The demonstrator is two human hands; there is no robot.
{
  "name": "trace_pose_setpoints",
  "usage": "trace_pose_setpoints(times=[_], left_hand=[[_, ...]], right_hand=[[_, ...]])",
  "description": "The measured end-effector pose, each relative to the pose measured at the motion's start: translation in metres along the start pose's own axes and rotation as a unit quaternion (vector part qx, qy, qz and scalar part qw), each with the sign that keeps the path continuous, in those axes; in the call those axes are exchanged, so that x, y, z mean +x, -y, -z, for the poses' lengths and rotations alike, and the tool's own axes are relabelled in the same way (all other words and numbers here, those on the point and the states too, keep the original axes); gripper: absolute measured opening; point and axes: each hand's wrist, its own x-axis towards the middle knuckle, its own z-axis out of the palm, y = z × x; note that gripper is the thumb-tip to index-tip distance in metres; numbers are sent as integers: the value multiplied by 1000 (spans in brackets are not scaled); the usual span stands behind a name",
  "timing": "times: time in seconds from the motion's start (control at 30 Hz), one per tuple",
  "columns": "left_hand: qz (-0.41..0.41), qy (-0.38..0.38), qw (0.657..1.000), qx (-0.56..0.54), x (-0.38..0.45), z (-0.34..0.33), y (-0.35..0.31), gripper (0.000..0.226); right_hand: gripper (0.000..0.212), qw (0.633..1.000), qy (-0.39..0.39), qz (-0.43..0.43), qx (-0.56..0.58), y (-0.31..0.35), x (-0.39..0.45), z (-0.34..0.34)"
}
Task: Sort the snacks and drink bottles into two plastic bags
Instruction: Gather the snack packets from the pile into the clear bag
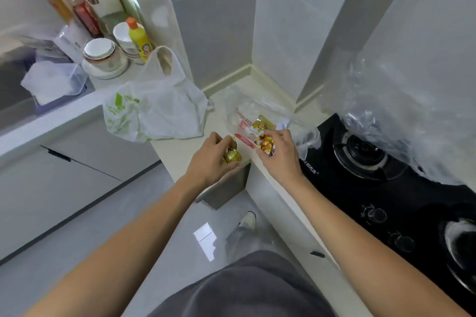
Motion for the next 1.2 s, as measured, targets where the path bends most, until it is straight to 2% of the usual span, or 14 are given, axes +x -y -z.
trace_pose_setpoints(times=[0.27, 0.5, 0.77, 1.0, 1.1, 1.2], left_hand=[[-19, 68, 997, 18, 153, -20, 12, 45], [-72, 106, 990, 54, 213, -49, 24, 43], [-147, 115, 980, 72, 220, -43, 44, 45], [-228, 102, 963, 98, 201, 1, 59, 36], [-282, 93, 948, 113, 188, 17, 55, 37], [-321, 84, 936, 120, 173, 27, 44, 43]], right_hand=[[46, 993, 62, -76, -61, -44, 101, -28], [45, 985, 65, -113, -111, -57, 127, -49], [52, 973, 26, -136, -184, -38, 131, -75], [45, 965, -47, -168, -195, 12, 99, -69], [49, 962, -90, -185, -181, 32, 75, -55], [42, 955, -134, -177, -198, 47, 43, -39]])
